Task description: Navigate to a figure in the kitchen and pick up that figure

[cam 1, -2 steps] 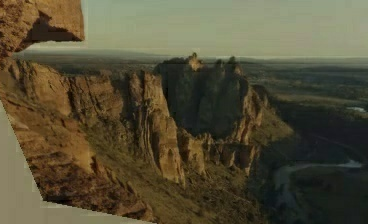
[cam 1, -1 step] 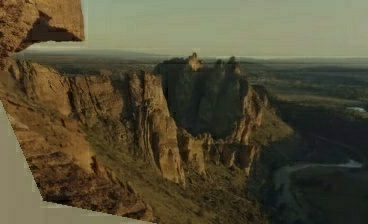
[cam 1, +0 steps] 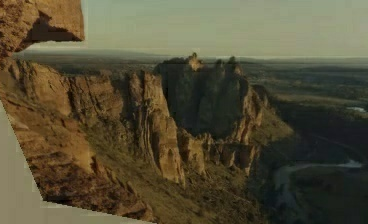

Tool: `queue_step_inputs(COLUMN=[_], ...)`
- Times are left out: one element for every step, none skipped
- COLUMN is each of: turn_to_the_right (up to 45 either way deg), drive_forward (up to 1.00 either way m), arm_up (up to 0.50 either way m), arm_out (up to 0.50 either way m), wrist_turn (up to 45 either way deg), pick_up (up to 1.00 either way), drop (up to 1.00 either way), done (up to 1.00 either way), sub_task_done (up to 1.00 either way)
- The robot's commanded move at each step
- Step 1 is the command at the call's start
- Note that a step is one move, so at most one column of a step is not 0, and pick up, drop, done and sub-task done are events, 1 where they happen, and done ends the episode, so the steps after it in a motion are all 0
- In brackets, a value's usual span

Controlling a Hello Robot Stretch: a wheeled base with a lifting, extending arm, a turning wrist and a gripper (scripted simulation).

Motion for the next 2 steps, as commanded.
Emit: queue_step_inputs(turn_to_the_right=[0.0, 0.0], drive_forward=[0.0, 0.0], arm_up=[0.0, 0.0], arm_out=[0.0, 0.0], wrist_turn=[45.0, 45.0], pick_up=[0.0, 0.0], drop=[0.0, 0.0], done=[0.0, 0.0], sub_task_done=[0.0, 0.0])
